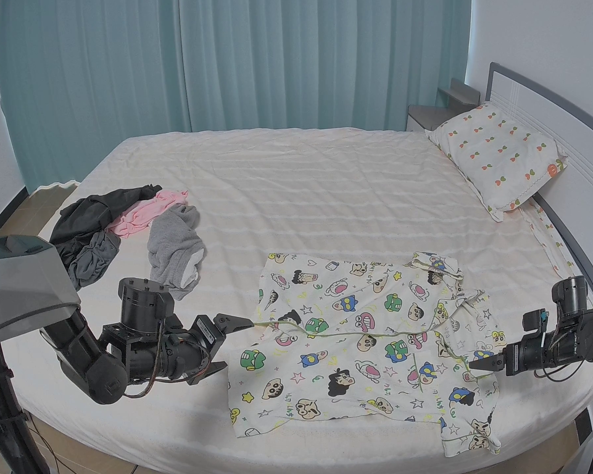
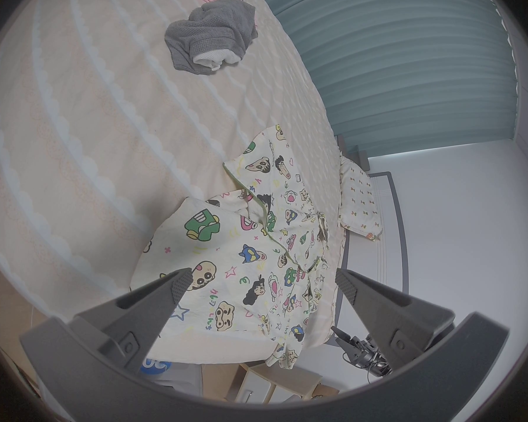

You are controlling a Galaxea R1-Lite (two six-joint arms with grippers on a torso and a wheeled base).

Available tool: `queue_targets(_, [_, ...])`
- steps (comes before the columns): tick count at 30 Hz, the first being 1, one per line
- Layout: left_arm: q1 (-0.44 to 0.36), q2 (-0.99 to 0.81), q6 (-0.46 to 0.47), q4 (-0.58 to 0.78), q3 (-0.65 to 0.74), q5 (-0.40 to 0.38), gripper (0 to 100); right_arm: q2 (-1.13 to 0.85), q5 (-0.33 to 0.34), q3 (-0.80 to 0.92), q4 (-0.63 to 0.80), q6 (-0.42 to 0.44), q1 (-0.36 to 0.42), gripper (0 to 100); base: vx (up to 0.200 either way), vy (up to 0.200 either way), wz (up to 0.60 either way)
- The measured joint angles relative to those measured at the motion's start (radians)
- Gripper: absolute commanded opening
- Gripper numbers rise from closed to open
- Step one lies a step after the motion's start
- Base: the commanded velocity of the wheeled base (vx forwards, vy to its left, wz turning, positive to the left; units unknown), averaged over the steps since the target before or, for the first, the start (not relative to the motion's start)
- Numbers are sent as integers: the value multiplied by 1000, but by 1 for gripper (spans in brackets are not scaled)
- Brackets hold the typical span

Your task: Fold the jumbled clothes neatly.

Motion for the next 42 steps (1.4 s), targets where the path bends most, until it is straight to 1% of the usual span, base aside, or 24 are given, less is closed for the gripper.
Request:
queue_targets(9, [1,1,2,0,0,2,100,0,0,0,0,0,3,100,0,-200,0])
queue_targets(13, [0,2,4,1,-1,5,100,0,0,0,0,0,3,100,0,0,0])
queue_targets(21, [-3,7,1,1,-9,38,100,0,0,-2,-1,0,4,100,0,0,0])
queue_targets(33, [-10,10,7,0,-3,41,100,0,3,-7,-2,6,15,100,200,0,0])
queue_targets(34, [-10,10,7,0,-3,43,100,0,3,-9,-4,10,16,100,0,0,0])
queue_targets(37, [-15,11,9,0,-2,46,100,3,4,-16,-35,51,20,100,0,0,0])
queue_targets(39, [-16,11,9,0,-1,48,100,6,4,-22,-61,96,28,100,0,0,0])
queue_targets(42, [-17,12,10,-1,0,50,100,12,3,-37,-110,223,50,100,0,0,0])
